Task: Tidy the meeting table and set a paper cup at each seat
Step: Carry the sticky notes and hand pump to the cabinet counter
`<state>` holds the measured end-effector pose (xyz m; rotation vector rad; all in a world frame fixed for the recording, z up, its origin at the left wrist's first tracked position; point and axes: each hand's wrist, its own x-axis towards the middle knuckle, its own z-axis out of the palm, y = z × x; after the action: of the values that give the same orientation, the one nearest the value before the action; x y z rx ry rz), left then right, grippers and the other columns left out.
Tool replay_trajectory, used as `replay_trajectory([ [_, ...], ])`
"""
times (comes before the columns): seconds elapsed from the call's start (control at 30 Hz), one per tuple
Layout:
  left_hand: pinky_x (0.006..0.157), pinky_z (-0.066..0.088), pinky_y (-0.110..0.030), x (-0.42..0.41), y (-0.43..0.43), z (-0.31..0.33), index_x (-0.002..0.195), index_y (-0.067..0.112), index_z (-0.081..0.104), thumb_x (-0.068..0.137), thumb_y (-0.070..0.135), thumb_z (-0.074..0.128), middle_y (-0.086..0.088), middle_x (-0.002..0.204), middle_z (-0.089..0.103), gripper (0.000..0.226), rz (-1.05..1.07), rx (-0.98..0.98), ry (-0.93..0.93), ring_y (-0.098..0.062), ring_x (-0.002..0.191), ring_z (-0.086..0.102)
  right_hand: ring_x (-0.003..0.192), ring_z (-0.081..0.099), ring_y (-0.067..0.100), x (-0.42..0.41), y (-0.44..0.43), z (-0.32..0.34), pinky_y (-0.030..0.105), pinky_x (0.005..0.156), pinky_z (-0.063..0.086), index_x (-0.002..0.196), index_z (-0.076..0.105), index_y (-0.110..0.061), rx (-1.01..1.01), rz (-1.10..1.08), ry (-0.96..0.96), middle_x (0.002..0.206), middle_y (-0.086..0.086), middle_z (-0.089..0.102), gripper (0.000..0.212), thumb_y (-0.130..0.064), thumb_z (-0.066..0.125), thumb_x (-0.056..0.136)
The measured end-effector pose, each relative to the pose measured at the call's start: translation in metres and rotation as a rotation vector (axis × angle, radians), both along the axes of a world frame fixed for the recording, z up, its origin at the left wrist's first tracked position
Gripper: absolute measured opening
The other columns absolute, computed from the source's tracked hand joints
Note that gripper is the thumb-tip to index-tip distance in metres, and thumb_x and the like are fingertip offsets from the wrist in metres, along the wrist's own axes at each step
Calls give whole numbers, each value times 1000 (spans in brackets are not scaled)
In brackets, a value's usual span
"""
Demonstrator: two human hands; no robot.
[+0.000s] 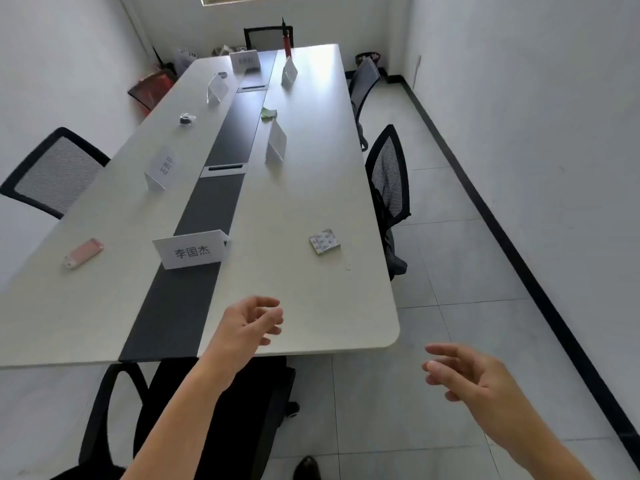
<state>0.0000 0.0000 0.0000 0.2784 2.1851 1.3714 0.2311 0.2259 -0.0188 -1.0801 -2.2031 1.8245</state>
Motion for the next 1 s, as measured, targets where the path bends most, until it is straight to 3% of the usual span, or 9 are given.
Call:
replay_trajectory([
  [0.23, 83, 53, -41, -104, 87, -70, 113, 13, 61, 88, 27, 64, -12, 108, 65, 29, -100, -254, 65, -27, 93, 62, 82, 72, 11, -19, 27, -7, 28, 72, 54, 104, 69, -26, -33, -96, -25, 89, -5, 76, 20, -19, 68, 85],
  [0.37, 96, 45, -39, -167, 150, -123, 128, 13, 54, 87, 31, 65, -14, 131, 53, 46, -243, -478, 222, -29, 116, 55, 84, 72, 7, -36, 33, -14, 22, 73, 51, 103, 69, -27, -65, -197, -82, 90, -7, 76, 21, -20, 69, 84],
  [0.53, 104, 38, -44, -233, 218, -188, 143, 16, 37, 82, 42, 68, -16, 145, 36, 73, -433, -680, 398, -33, 132, 37, 87, 72, 9, -63, 36, -28, 29, 79, 57, 96, 73, -33, -105, -313, -180, 92, -8, 77, 34, -51, 71, 67],
  [0.63, 109, 31, -46, -257, 246, -221, 150, 21, 23, 81, 52, 65, -17, 154, 26, 86, -560, -761, 499, -36, 139, 29, 86, 73, 15, -77, 34, -39, 24, 74, 56, 92, 76, -34, -135, -397, -226, 90, -4, 77, 15, -30, 76, 77],
  [0.77, 103, 32, -46, -265, 259, -247, 143, 24, 37, 82, 54, 61, -16, 141, 42, 72, -606, -746, 614, -35, 128, 39, 85, 73, 16, -90, 32, -45, 28, 76, 55, 94, 73, -29, -146, -448, -317, 88, -2, 78, 24, -9, 72, 81],
  [0.87, 99, 35, -45, -269, 260, -249, 139, 22, 44, 79, 55, 63, -17, 130, 48, 70, -601, -738, 667, -36, 121, 42, 86, 72, 14, -99, 29, -45, 34, 77, 56, 97, 72, -28, -152, -454, -351, 89, -4, 77, 24, -10, 72, 81],
  [1.0, 95, 43, -43, -272, 265, -234, 140, 20, 41, 72, 50, 70, -17, 126, 45, 80, -575, -693, 528, -38, 116, 47, 86, 71, 9, -109, 29, -40, 21, 74, 56, 100, 71, -28, -159, -466, -319, 92, -6, 76, 24, -12, 71, 82],
])
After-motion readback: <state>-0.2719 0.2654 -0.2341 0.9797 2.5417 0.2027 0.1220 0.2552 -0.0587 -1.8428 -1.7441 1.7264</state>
